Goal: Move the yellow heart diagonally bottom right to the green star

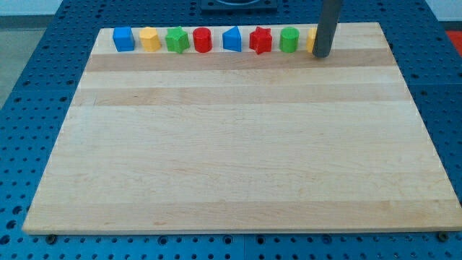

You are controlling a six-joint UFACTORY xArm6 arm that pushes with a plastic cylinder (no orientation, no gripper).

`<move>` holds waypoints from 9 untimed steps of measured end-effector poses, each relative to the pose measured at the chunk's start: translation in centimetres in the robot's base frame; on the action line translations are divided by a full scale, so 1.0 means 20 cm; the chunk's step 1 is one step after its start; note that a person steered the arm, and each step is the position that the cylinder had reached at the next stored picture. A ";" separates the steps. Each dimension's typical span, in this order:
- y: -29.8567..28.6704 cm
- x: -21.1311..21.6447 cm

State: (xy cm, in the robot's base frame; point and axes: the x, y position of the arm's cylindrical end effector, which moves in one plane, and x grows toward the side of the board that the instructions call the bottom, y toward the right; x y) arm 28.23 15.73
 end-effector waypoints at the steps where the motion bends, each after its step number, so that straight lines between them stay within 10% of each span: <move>1: 0.00 0.00; 4: 0.38 0.01; 9: 0.16 -0.37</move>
State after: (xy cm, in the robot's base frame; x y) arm 20.78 18.91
